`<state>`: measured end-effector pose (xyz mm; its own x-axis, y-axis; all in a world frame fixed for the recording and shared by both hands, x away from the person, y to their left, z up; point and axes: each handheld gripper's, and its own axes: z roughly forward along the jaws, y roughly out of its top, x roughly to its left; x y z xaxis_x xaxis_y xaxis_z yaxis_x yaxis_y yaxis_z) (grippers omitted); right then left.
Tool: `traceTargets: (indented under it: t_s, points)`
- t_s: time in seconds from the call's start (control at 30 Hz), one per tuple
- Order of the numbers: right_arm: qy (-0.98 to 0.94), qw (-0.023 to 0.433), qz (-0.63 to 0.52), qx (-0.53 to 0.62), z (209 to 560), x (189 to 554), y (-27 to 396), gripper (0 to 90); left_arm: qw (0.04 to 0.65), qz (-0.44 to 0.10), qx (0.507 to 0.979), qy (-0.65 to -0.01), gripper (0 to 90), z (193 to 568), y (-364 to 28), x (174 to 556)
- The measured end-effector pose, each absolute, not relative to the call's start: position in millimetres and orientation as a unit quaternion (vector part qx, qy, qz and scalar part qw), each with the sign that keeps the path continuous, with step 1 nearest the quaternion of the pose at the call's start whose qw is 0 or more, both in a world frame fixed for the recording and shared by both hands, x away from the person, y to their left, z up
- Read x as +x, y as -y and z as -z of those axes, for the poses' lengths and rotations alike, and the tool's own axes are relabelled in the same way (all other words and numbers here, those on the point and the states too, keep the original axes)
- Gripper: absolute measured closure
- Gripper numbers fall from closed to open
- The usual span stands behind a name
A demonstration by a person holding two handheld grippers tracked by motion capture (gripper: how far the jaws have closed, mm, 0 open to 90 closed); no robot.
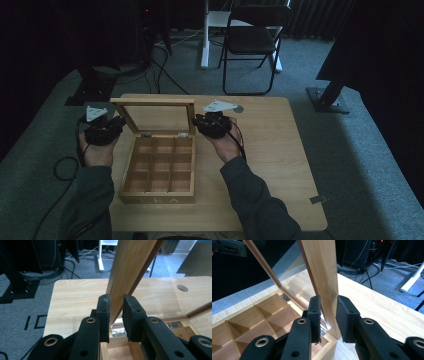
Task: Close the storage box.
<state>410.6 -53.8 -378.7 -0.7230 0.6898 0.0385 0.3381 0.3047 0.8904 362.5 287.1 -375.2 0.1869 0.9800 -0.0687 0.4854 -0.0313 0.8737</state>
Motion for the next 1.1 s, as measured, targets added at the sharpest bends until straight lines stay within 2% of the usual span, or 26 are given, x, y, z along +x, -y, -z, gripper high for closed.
traceTargets:
  t_s: [0.67, 1.1]
  points:
    - [-0.798, 0.177, -0.485, 0.31, 375, 387, 56, 72.3, 0.438, -0.301, 0.657, -0.535, 73.6, 362, -293, 325]
    - [-0.806, 0.172, -0.477, 0.305, 382, 375, 54, 69.4, 0.447, -0.285, 0.66, -0.533, 73.5, 371, -300, 307]
